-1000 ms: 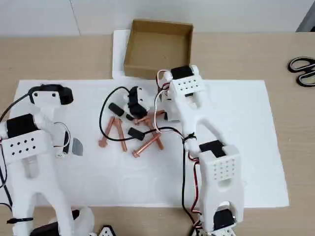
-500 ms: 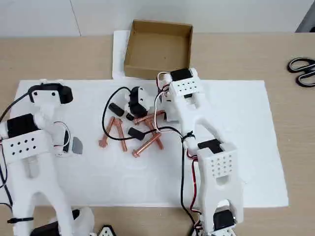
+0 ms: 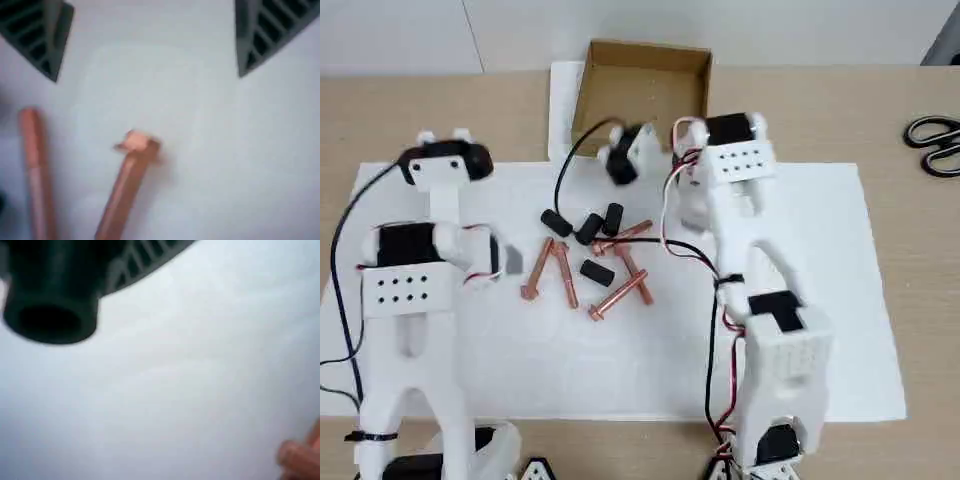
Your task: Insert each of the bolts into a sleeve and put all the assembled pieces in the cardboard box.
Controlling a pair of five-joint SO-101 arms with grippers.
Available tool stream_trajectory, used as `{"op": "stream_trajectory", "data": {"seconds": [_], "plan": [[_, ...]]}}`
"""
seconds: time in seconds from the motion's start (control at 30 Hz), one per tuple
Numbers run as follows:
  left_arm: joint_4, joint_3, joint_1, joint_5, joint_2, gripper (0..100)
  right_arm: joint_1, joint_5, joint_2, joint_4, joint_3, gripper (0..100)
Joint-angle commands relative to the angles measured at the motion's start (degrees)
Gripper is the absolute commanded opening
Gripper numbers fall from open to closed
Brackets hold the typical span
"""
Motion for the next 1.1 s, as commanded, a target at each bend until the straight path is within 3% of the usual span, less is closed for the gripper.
{"op": "stream_trajectory", "data": {"seconds": [0.0, 0.13, 0.23, 0.4, 0.57, 0.7, 0.73, 0.83, 0.9, 1.07], "plan": [[-0.97, -3.38, 4.31, 11.16, -1.23, 22, 1.63, -8.7, -10.95, 0.48, -2.73, 1.4], [-1.76, -3.12, 9.14, 17.67, -0.44, 22, 3.91, -19.34, -16.13, 0.04, -2.64, 1.3], [-4.31, -3.21, 10.02, 18.46, 2.81, 22, 6.81, -26.55, -18.24, -0.31, -2.64, 1.3], [-4.75, -4.09, 11.96, 19.69, 13.71, 20, 8.84, -29.63, -18.51, -0.04, -2.55, 1.3], [2.73, -14.55, 13.89, 0.09, 25.41, 18, 8.84, -29.71, -17.8, 0.13, -2.55, 1.3], [12.04, -27.38, 15.21, -28.22, 28.31, 18, 8.92, -29.71, -16.92, 0.22, -2.55, 1.3], [11.78, -29.41, 15.38, -31.47, 28.31, 18, 8.92, -29.71, -16.75, 0.4, -2.55, 1.3], [11.96, -34.33, 16.0, -32.18, 27.08, 18, 9.01, -29.63, -16.84, 1.36, -2.55, 1.3], [11.87, -33.45, 20.13, -33.05, 26.9, 18, 9.89, -29.45, -16.84, 1.36, -2.55, 1.2], [10.11, -27.47, 30.07, -25.85, 30.42, 18, 12.53, -29.36, -16.57, 0.92, -2.55, 1.2]]}}
